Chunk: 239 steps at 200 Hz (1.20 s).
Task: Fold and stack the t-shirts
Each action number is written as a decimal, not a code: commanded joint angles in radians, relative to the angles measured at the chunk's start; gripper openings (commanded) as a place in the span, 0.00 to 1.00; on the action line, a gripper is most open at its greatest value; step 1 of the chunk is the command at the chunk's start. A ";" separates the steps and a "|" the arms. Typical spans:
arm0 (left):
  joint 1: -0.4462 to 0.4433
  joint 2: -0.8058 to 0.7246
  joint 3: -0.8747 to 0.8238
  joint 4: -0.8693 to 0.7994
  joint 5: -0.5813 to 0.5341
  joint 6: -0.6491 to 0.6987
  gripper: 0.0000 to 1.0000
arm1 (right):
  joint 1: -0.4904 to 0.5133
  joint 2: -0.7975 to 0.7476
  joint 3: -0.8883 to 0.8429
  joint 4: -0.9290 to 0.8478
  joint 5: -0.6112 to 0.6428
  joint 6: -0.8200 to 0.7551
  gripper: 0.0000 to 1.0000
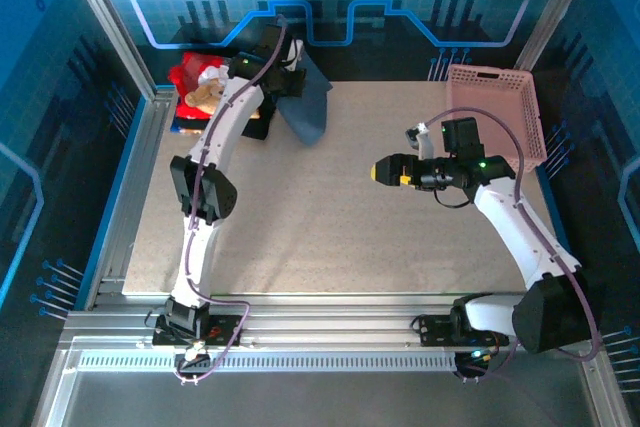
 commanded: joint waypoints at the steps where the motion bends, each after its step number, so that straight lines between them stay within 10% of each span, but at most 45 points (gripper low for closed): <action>1: 0.026 0.001 0.067 -0.005 0.024 0.108 0.00 | -0.001 0.015 0.002 -0.003 0.002 0.014 1.00; 239: 0.488 -0.005 -0.020 0.156 0.342 0.160 0.00 | 0.094 0.246 0.149 -0.064 0.067 0.068 1.00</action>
